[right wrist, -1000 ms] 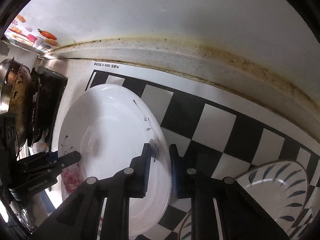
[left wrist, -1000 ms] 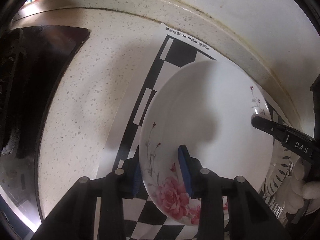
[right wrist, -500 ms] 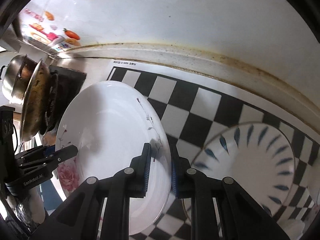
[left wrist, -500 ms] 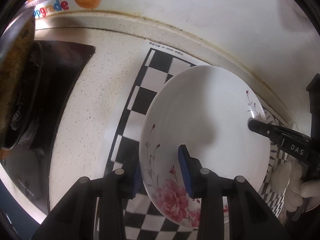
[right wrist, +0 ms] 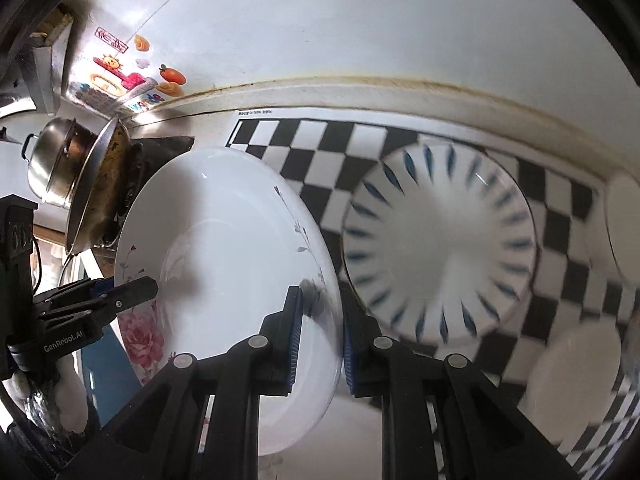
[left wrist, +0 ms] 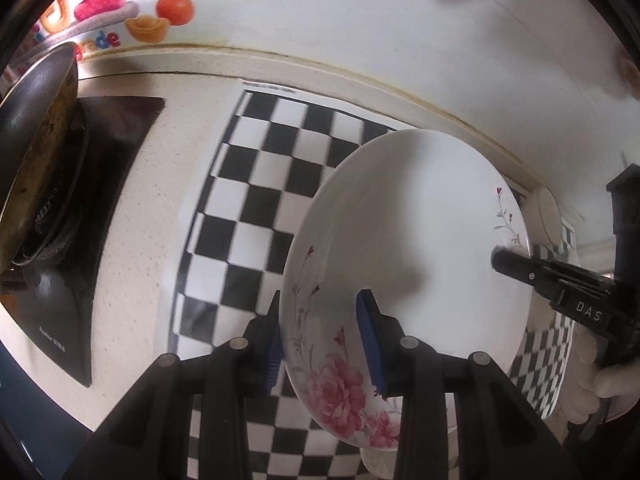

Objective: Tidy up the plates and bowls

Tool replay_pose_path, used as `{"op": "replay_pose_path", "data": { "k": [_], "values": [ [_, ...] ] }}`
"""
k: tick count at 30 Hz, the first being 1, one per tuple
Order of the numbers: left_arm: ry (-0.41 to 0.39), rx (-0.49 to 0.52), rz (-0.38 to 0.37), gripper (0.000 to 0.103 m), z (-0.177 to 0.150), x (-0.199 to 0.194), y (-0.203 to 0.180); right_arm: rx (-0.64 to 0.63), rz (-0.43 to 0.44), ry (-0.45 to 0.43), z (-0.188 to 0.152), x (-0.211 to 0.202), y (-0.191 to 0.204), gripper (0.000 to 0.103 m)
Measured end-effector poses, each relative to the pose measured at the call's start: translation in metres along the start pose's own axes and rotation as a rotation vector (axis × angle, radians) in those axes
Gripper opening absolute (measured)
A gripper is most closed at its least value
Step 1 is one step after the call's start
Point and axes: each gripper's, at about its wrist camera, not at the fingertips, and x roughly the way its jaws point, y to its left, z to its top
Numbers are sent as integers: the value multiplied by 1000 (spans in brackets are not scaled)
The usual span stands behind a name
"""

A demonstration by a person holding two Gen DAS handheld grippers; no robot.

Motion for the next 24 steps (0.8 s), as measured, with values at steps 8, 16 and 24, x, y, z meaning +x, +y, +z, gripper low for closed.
{"op": "replay_pose_path", "data": {
  "k": [8,16,24],
  "values": [
    [40,105,-9,32,-33,4,-37,91,-16,-23,-73,-25,-28,20],
    [130,169,-15,32,-68,31,-62,198,-15,3,-145,-22,-56,20],
    [215,225,8,32,-94,65,-77,281,-10,65,-195,2,-78,20]
  ]
}}
